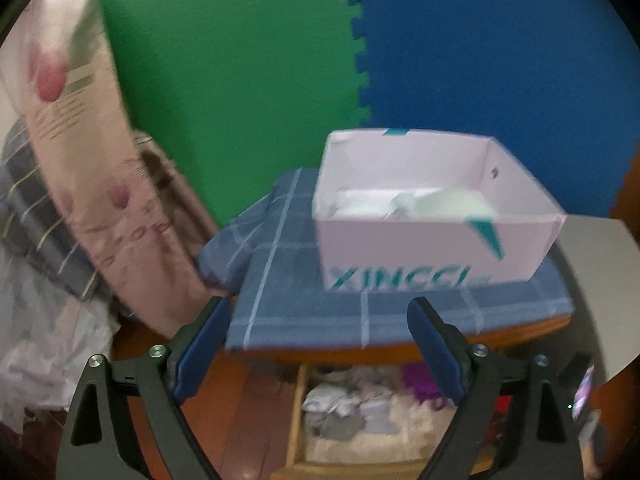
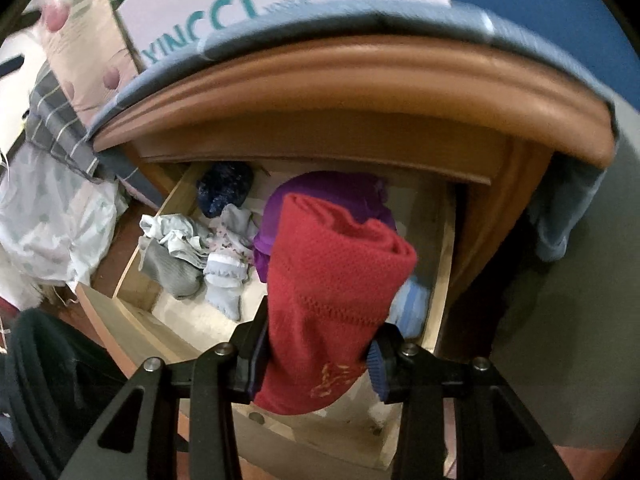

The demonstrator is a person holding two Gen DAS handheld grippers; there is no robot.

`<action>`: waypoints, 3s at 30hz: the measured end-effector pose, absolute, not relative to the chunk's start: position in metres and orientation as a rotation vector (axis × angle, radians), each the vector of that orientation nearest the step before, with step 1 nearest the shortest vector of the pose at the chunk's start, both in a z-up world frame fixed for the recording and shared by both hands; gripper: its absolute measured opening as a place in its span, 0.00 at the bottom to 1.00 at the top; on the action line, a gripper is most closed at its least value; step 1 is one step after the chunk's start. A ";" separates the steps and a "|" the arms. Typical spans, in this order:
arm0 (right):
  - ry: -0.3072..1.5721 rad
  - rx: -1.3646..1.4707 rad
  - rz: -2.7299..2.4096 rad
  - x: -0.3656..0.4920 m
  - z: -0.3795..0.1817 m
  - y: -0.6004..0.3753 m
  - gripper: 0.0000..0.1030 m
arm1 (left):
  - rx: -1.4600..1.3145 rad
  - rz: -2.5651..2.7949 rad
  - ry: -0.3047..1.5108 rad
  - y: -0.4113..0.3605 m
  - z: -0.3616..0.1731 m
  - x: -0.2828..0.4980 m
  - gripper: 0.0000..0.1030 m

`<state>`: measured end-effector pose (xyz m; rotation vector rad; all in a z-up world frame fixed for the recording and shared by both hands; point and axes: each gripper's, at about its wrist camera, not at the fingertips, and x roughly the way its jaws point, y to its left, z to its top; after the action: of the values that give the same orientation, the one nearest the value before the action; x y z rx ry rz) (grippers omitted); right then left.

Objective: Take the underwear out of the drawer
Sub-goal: 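Move the left tool back toward the drawer, then carry the red underwear into the shoe box and open the right tool, then move the right tool into the drawer and grasp the light blue underwear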

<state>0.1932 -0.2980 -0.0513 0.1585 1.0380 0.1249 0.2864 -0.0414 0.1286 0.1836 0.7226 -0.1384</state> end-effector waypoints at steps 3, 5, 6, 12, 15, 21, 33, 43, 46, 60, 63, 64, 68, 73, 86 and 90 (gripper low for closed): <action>1.004 0.107 0.110 0.190 -0.040 -0.294 0.40 | 0.175 -0.107 0.747 -0.028 0.103 0.272 0.87; 0.992 0.093 0.089 0.188 -0.033 -0.294 0.40 | 0.173 -0.095 0.773 -0.021 0.084 0.267 0.87; 0.994 0.089 0.076 0.187 -0.029 -0.294 0.40 | 0.173 -0.081 0.789 -0.018 0.074 0.265 0.87; 0.980 0.056 0.052 0.181 0.000 -0.295 0.40 | 0.194 -0.047 0.828 -0.012 0.033 0.250 0.87; 0.976 0.073 0.048 0.181 0.024 -0.300 0.40 | 0.164 -0.055 0.845 -0.010 0.026 0.245 0.87; 0.892 0.034 0.047 0.184 0.095 -0.304 0.40 | 0.125 -0.063 0.860 -0.005 0.021 0.239 0.87; 0.714 -0.021 -0.017 0.261 0.234 -0.316 0.40 | 0.131 -0.026 0.838 0.000 0.027 0.239 0.89; 0.829 -0.111 -0.122 0.362 0.221 -0.304 0.40 | 0.170 -0.013 0.827 0.002 0.026 0.245 0.90; 0.864 -0.135 -0.155 0.381 0.206 -0.305 0.40 | 0.166 -0.008 0.829 0.004 0.024 0.249 0.90; 0.973 -0.164 -0.232 0.413 0.154 -0.314 0.43 | 0.152 -0.010 0.853 0.008 0.014 0.258 0.91; 0.976 -0.142 -0.229 0.413 0.152 -0.316 0.45 | 0.151 -0.008 0.859 0.008 0.012 0.258 0.91; 0.977 -0.142 -0.228 0.413 0.153 -0.316 0.46 | 0.151 -0.008 0.860 0.008 0.011 0.259 0.91; 0.950 -0.149 -0.225 0.409 0.157 -0.313 0.55 | 0.153 -0.008 0.863 0.008 0.010 0.259 0.91; 0.885 -0.178 -0.215 0.399 0.176 -0.304 0.64 | 0.155 -0.006 0.864 0.007 0.010 0.259 0.91; 0.796 -0.246 -0.009 0.310 0.217 -0.270 0.64 | 0.171 -0.004 0.855 0.008 0.012 0.246 0.92; 0.837 -0.322 0.099 0.257 0.204 -0.255 0.64 | 0.172 0.000 0.863 0.009 0.013 0.244 0.94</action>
<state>0.2567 -0.2549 0.2038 -0.3216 0.8370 0.0991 0.2439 0.0090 0.0126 0.1716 0.8627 -0.0001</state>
